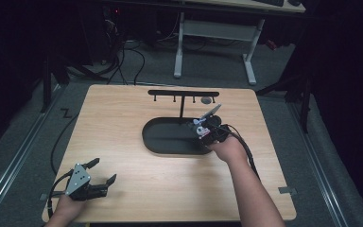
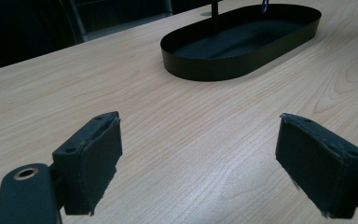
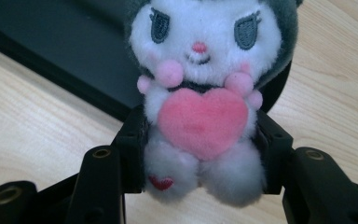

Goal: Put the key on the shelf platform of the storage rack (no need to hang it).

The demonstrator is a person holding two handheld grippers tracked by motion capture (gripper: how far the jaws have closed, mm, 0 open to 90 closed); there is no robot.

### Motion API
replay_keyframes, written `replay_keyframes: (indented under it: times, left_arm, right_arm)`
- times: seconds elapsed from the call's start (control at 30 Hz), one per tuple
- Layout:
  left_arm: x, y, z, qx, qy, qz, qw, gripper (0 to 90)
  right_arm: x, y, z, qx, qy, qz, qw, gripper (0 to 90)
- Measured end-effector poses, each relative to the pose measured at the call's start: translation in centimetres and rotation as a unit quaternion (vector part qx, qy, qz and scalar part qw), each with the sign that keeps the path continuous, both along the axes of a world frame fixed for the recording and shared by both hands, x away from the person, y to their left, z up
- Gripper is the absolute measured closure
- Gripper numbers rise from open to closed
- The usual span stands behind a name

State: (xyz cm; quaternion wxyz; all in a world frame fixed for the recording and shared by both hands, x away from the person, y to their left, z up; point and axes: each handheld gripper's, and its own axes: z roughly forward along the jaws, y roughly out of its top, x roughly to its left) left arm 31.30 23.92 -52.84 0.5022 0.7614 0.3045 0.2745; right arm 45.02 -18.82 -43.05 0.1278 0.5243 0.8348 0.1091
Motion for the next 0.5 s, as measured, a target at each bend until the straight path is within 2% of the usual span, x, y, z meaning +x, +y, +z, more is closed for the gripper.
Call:
replay_keyframes:
  times: [0.4, 0.5]
  left_arm:
    - [0.0, 0.0, 0.0, -0.002, 0.001, -0.001, 1.0, 15.4]
    - [0.0, 0.1, 0.0, -0.003, 0.0, -0.002, 1.0, 15.4]
  right_arm:
    - [2.4, 2.0, -1.3, -0.02, 0.007, 0.012, 0.9997, 49.4]
    - [2.8, 2.4, -1.3, -0.014, 0.001, 0.009, 0.9999, 49.4]
